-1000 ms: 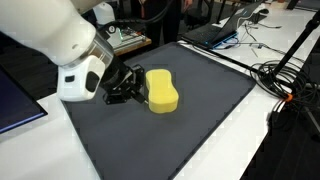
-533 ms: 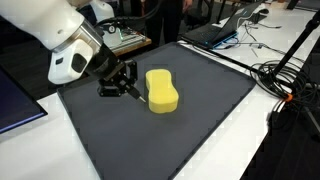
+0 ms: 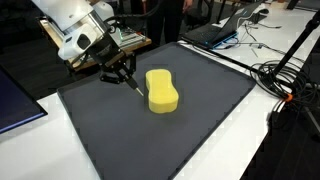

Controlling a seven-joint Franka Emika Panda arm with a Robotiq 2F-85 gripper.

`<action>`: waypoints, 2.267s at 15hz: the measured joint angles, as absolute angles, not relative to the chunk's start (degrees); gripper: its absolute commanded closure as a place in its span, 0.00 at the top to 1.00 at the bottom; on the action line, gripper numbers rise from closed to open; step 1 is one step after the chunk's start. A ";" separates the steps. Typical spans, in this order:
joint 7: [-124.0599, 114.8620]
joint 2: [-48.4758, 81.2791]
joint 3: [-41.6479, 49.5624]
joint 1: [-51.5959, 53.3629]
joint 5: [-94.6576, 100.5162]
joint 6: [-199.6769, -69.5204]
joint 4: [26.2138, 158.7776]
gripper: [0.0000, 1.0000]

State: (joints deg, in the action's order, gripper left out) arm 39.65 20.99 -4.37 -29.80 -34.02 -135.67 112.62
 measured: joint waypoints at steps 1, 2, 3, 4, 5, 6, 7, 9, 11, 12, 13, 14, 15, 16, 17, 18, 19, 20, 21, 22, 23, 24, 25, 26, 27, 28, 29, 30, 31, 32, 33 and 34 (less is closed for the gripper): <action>39.87 18.97 -3.78 -28.99 -35.18 -137.56 115.79 0.03; 40.03 16.95 -3.20 -28.20 -36.43 -139.26 118.91 0.03; 40.13 14.87 -2.59 -27.38 -37.89 -140.85 122.04 0.03; 40.22 12.60 -1.92 -26.52 -39.46 -142.40 125.35 0.03; 40.33 10.31 -1.17 -25.66 -41.07 -143.70 128.61 0.03; 40.47 7.94 -0.32 -24.78 -42.67 -144.69 131.90 0.03; 40.65 5.41 0.69 -23.86 -44.07 -145.36 135.31 0.03; 40.81 0.50 2.94 -21.99 -45.97 -146.37 141.53 0.03; 40.70 -3.88 5.16 -20.09 -46.51 -147.62 146.52 0.03; 40.54 -5.90 6.08 -19.14 -46.51 -148.65 148.68 0.03; 40.31 -7.90 6.80 -18.15 -46.48 -149.83 150.68 0.03; 39.87 -9.85 7.19 -17.16 -46.37 -151.39 152.52 0.03; 39.18 -11.69 7.26 -16.08 -45.94 -153.41 154.28 0.03; 38.26 -13.32 6.46 -15.53 -45.37 -155.56 155.90 0.03; 36.94 -14.83 4.77 -15.48 -44.15 -157.96 157.50 0.03; 35.23 -15.72 2.50 -15.65 -42.72 -160.25 158.28 0.03; 33.21 -15.94 -0.10 -16.02 -40.78 -162.33 158.24 0.03; 30.63 -15.87 -3.16 -16.76 -38.04 -164.39 158.07 0.03; 27.68 -15.84 -6.63 -17.93 -34.84 -166.22 157.99 0.03; 24.64 -15.87 -10.29 -19.66 -31.02 -167.44 157.95 0.03; 21.37 -15.97 -14.19 -21.97 -26.70 -167.91 157.83 0.03; 18.00 -16.26 -18.20 -24.72 -22.16 -167.93 157.60 0.03; 15.06 -16.94 -21.77 -27.32 -18.13 -167.46 157.37 0.03; 12.78 -18.03 -24.80 -29.44 -14.83 -166.24 157.13 0.03; 11.54 -19.51 -26.89 -30.59 -12.80 -164.32 156.93 0.03; 9.59 -21.19 -26.52 -29.55 -8.88 -161.79 156.82 0.03; 7.03 -22.68 -24.52 -26.97 -4.57 -158.99 156.69 0.03; 5.66 -24.00 -22.08 -23.95 -1.39 -155.76 156.32 0.03; 5.26 -25.05 -19.64 -20.92 0.71 -152.42 155.64 0.03; 5.23 -25.62 -17.39 -18.13 2.18 -149.32 154.69 0.03; 5.53 -25.93 -15.15 -15.42 3.12 -146.54 153.65 0.03; 6.41 -25.93 -12.97 -12.79 3.46 -144.10 152.52 0.03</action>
